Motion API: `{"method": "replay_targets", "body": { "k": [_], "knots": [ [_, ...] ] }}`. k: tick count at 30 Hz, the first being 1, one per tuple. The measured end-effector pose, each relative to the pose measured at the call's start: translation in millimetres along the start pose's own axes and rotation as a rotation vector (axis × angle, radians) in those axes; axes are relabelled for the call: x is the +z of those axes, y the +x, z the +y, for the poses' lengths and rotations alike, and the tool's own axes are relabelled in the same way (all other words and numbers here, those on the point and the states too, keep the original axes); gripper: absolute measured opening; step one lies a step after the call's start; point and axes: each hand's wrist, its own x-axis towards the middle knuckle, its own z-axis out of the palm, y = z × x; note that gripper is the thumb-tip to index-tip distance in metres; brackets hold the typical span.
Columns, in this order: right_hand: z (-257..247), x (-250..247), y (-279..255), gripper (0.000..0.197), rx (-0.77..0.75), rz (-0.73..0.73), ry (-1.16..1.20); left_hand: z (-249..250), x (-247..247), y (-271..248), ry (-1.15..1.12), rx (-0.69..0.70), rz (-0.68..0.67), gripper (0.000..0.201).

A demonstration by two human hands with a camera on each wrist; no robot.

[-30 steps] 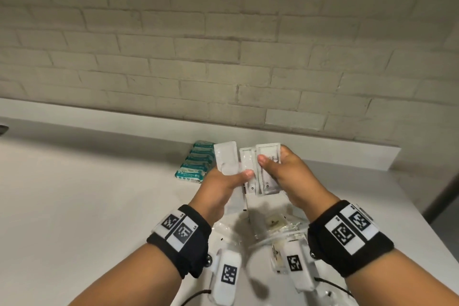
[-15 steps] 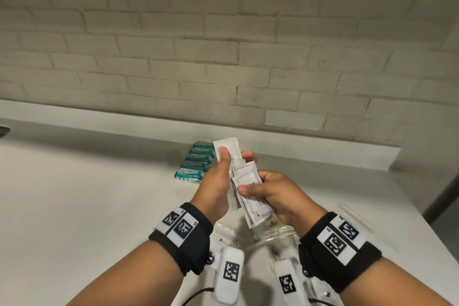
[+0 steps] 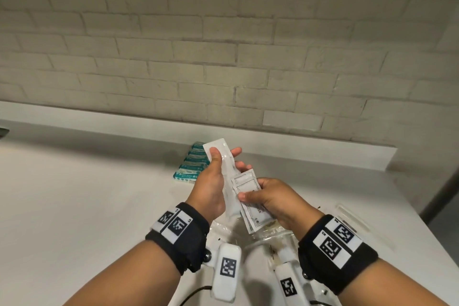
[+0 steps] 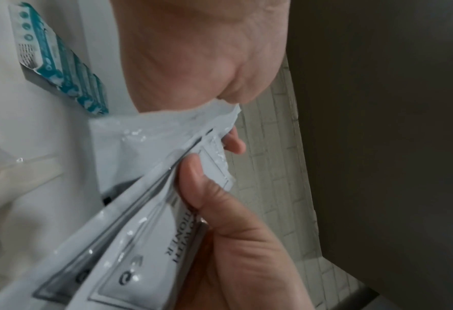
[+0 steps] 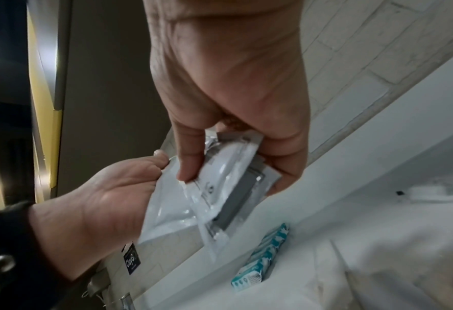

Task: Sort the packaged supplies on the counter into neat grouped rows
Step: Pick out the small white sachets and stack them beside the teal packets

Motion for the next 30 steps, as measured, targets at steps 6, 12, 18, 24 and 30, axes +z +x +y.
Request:
{"method": "replay_targets", "body": {
  "k": [6, 12, 18, 24, 30],
  "knots": [
    [-8.7, -2.7, -6.3, 0.032, -0.104, -0.044, 0.056, 2.1, -2.5, 3.5, 0.073, 0.055, 0.111, 0.053],
    [-15.8, -33.3, 7.8, 0.029, -0.956, 0.437, -0.737, 6.1, -9.5, 0.8, 0.213, -0.169, 0.080, 0.027],
    [-5.2, -42.7, 7.8, 0.033, -0.835, 0.430, -0.587, 4.7, -10.8, 3.9, 0.225, -0.073, 0.014, 0.021],
    [-21.9, -43.4, -1.6, 0.017, -0.446, 0.337, -0.006, -0.1, -14.2, 4.9, 0.261, 0.014, 0.053, 0.038],
    [-32.4, -24.4, 4.2, 0.010, -0.301, 0.178, 0.295, -8.6, -2.4, 0.3, 0.320, 0.062, -0.006, 0.037]
  ]
}}
